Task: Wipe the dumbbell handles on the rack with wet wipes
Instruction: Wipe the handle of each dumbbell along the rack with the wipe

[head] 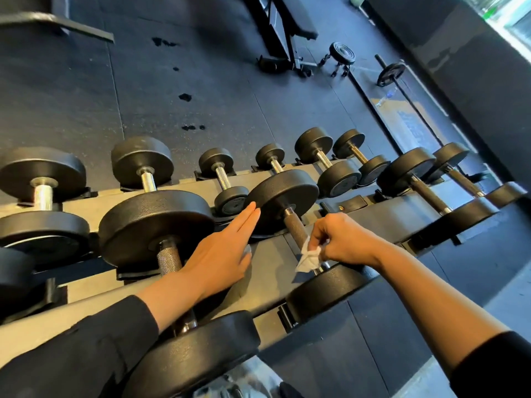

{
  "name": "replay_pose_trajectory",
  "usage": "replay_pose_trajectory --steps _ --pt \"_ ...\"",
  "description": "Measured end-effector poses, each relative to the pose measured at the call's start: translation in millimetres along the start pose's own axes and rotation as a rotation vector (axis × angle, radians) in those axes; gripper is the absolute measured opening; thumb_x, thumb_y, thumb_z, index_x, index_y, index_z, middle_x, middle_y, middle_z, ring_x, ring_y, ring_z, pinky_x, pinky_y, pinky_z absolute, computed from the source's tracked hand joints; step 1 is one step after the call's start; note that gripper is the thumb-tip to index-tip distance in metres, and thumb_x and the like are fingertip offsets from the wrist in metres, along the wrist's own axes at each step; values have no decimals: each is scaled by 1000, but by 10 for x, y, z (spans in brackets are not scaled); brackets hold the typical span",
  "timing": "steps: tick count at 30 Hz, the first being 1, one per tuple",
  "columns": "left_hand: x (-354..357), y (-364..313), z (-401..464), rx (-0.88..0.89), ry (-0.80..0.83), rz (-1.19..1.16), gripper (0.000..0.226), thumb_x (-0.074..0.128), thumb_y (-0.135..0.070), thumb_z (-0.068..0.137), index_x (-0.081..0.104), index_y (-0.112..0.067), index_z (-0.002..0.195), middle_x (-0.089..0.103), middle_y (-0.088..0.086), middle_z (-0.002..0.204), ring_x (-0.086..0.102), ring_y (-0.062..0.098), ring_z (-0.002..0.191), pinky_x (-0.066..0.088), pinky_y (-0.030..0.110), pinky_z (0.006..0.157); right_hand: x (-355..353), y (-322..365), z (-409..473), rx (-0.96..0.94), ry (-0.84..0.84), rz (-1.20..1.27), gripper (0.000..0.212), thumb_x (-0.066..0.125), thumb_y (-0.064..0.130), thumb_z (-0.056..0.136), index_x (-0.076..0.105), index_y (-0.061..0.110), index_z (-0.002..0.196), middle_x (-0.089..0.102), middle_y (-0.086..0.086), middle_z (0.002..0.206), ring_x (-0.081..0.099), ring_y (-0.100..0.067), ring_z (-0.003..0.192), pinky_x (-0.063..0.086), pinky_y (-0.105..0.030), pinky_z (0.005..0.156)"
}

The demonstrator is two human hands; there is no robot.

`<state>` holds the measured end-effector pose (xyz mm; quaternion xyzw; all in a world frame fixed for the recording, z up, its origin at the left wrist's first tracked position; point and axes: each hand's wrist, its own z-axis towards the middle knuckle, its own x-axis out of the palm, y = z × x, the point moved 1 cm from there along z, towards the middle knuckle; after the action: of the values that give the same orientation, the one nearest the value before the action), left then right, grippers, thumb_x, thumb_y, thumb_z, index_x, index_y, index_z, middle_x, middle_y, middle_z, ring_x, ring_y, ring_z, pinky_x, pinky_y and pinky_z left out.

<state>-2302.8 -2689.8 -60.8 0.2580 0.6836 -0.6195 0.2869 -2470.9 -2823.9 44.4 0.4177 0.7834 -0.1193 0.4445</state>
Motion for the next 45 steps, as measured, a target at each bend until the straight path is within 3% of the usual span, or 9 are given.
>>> replay_pose_trajectory --steps 4,7,10,19,26,32,36,40,45 --pt "-103 -147 44 50 43 72 82 56 -23 92 0 -29 151 -3 -9 160 62 13 97 54 31 82 -55 -143 52 -57 -77 104 13 71 8 78 69 12 90 61 4 92 55 -8 86 46 -19 76" --pt "-229 -408 187 48 51 146 78 55 -25 93 5 -26 153 -6 -13 159 49 17 125 47 33 97 -94 -307 249 -86 -278 118 14 69 12 80 69 19 92 63 2 93 57 -11 87 48 -26 82" --pt "-246 -691 342 -3 17 178 71 50 -25 95 9 -23 153 -4 -11 160 35 18 137 37 32 106 -70 -425 469 -132 -318 -29 22 62 13 83 68 18 104 65 -3 103 59 -19 97 46 -27 82" --pt "230 -1170 475 -352 -154 234 78 52 -27 94 1 -23 153 -14 -11 159 50 22 121 47 36 95 258 -717 723 -440 -381 277 22 61 6 82 67 17 100 65 -1 101 59 -19 97 47 -27 84" --pt "371 -1425 401 -581 -362 141 69 53 -25 96 12 -27 152 4 -10 159 20 6 142 15 13 101 310 -948 526 -652 -209 539 18 69 6 79 66 23 82 60 13 84 58 -4 84 46 -13 74" --pt "402 -1632 471 -650 -447 191 66 57 -21 94 22 -27 149 15 -10 158 23 5 140 13 8 98 333 -1079 456 -789 -55 581 30 74 11 76 61 38 74 61 19 79 57 9 83 44 -6 72" --pt "479 -1799 584 -634 -481 122 59 55 -24 95 28 -28 148 22 -10 156 20 2 140 14 13 103 366 -1188 491 -698 -111 711 27 74 8 75 64 32 71 62 14 78 58 0 79 44 -8 66" --pt "524 -1852 610 -674 -524 13 52 55 -28 94 39 -28 143 35 -12 149 28 -3 134 16 0 94 494 -1359 662 -472 -228 747 25 70 4 77 63 27 73 60 11 76 55 -1 74 37 -8 61" --pt "509 -1793 616 -725 -503 -43 49 57 -24 94 43 -29 140 40 -12 145 34 2 133 26 14 107 695 -1338 756 -421 -197 768 19 65 5 79 64 24 77 62 8 77 55 -2 74 38 -11 59"
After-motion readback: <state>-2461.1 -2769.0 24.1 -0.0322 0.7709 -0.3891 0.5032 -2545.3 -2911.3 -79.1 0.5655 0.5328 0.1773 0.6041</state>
